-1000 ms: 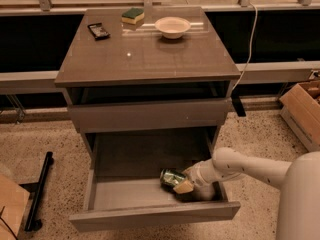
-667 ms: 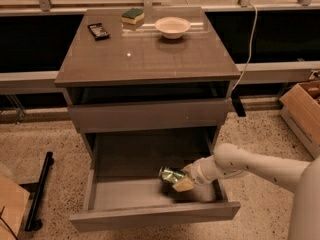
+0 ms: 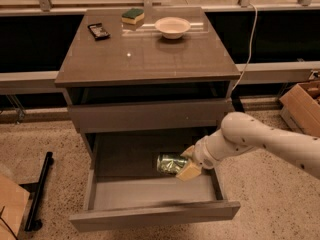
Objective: Pick green can from middle drawer and place on counter
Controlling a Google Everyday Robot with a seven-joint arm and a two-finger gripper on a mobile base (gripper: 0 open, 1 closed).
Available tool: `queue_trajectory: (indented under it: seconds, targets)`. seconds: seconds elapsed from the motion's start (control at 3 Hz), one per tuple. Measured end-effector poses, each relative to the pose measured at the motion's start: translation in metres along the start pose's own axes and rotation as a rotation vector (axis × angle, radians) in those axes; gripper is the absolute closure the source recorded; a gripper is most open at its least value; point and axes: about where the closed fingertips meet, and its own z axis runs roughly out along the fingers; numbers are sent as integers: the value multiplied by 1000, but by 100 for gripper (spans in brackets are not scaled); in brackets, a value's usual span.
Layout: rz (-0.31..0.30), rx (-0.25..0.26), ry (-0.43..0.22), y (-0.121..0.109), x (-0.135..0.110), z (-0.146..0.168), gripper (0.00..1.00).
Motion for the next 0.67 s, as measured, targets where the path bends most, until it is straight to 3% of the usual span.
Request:
queue_trajectory:
  seconds: [0.33, 0.67]
  targets:
    - [-102, 15, 72, 22, -47, -61, 100]
    - [-208, 90, 114, 24, -104, -138, 100]
